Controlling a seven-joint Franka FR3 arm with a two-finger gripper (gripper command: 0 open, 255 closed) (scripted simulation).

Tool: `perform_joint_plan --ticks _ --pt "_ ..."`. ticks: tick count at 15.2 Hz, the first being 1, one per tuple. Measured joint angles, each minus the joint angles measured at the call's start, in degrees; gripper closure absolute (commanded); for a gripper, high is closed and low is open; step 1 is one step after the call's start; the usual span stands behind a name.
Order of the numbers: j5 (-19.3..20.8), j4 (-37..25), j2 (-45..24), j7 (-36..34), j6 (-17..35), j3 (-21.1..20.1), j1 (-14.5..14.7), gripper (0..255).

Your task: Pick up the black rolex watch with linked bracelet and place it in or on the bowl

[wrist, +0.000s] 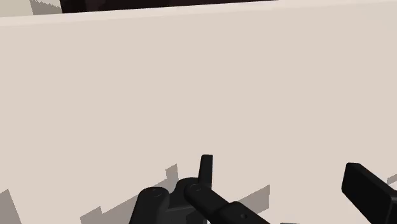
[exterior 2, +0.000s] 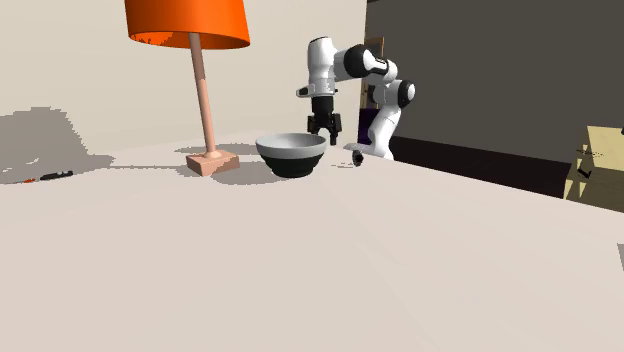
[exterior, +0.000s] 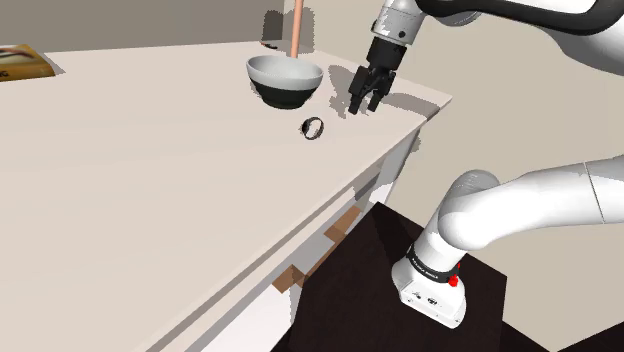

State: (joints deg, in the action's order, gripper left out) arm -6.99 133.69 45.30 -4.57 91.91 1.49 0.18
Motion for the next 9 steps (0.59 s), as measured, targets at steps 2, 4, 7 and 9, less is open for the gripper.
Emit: perform_joint_plan --ticks 2,4,7,9 --pt "-0.2 -0.5 -0.4 -0.7 -0.1 -0.7 0.2 0" --pt "-0.8 -2.4 -2.1 -3.2 -0.4 -3.3 0.8 0" --pt "-1.6 -5.5 -4.1 -7.7 -1.6 -7.6 1.7 0" --pt "-2.0 -9.1 -6.7 -11.0 -2.7 -10.7 2.1 0"
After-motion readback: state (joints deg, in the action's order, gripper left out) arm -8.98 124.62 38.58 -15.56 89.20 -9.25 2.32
